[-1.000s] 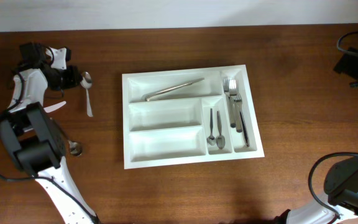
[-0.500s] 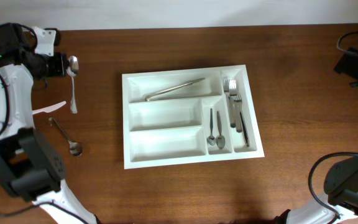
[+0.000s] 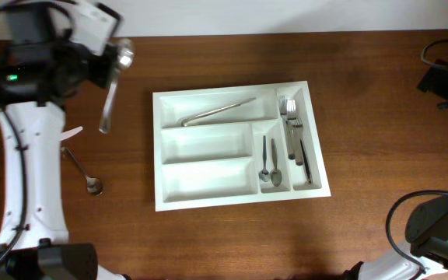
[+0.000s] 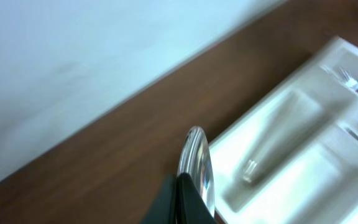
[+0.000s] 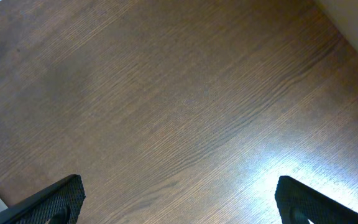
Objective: Pack container
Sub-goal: 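Lift the spoon and carry it into the tray's large middle slot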
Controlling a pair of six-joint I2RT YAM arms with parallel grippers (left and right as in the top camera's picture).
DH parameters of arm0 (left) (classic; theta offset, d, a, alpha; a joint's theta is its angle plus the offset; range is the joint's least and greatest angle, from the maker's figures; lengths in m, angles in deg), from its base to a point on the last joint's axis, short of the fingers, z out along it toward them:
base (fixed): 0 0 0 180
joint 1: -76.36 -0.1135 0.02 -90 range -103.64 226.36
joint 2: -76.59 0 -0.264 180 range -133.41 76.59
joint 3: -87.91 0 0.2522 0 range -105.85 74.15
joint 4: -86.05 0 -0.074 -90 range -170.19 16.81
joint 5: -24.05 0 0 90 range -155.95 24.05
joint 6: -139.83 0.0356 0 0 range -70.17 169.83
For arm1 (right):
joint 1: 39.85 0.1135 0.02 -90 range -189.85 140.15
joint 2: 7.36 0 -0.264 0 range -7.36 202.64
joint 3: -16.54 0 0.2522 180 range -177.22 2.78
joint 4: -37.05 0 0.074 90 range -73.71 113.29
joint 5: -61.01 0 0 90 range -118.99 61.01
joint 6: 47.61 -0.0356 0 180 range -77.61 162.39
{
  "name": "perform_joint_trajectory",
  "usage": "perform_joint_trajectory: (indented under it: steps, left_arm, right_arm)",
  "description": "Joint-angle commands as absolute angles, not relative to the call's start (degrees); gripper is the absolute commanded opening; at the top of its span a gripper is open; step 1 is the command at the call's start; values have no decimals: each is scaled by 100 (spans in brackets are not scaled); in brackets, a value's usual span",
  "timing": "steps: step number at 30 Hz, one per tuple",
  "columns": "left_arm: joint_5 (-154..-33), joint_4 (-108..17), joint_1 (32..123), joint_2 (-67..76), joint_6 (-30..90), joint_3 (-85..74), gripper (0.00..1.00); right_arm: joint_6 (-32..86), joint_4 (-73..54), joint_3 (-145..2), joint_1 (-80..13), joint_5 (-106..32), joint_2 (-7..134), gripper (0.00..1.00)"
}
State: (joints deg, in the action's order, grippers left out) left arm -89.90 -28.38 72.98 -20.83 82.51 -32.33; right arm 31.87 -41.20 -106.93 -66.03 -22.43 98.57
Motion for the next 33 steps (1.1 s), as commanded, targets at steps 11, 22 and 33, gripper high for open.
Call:
perform_joint_trajectory:
  steps: [11,22,33]
  left_arm:
    - [-9042,-2141,8850,-2791,10273,-3191,2]
    - [-9031,-2134,9449,-4046,10819,-3191,1]
    - [-9012,-2095,9812,-4737,11576,-3191,2]
  right_arm:
    - [3160,-4123,-10774,-6618,-2251,9800,99]
    - [3160,-4123,-10774,-6618,-2253,9800,99]
    - [3160,-4123,-10774,-6618,-2251,9800,99]
